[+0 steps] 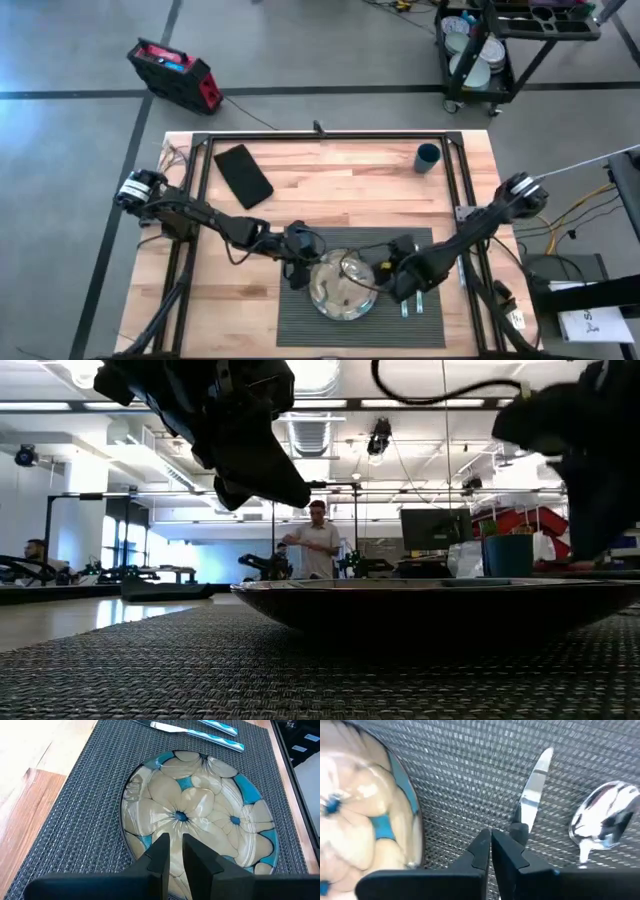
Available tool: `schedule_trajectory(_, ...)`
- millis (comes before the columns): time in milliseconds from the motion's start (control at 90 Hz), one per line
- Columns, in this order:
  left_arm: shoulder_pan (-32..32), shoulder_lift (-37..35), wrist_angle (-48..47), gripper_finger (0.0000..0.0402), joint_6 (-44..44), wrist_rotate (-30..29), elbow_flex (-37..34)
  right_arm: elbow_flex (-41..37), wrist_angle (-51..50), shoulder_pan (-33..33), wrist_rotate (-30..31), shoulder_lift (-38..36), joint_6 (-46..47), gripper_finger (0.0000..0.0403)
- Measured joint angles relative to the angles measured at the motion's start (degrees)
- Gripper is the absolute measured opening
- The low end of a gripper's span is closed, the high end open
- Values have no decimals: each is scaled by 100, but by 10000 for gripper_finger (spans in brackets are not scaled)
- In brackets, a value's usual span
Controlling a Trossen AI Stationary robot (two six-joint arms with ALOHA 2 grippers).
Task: Set table place
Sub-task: Move the blue fork to the top left of the table
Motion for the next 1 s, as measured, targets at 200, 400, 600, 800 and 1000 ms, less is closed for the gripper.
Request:
schedule_trajectory(200,0,-4,-73,36,2,-1,-1,2,-1426,36,-346,-739,33,0)
schedule_trajectory(400,-2,-4,-300,36,2,-2,-1,-5,-2985,58,-1215,-1174,9,0)
schedule_trajectory(600,0,-4,-337,36,2,-2,-1,-351,-3168,73,-1796,-1320,-116,0)
schedule_trajectory(800,-1,-4,-334,36,0,-2,-1,-1209,-2364,99,-2515,-1300,-450,5)
schedule_trajectory(1000,-2,-4,-334,36,-97,-1,-1,-1667,-1893,97,-2762,-1281,-407,49)
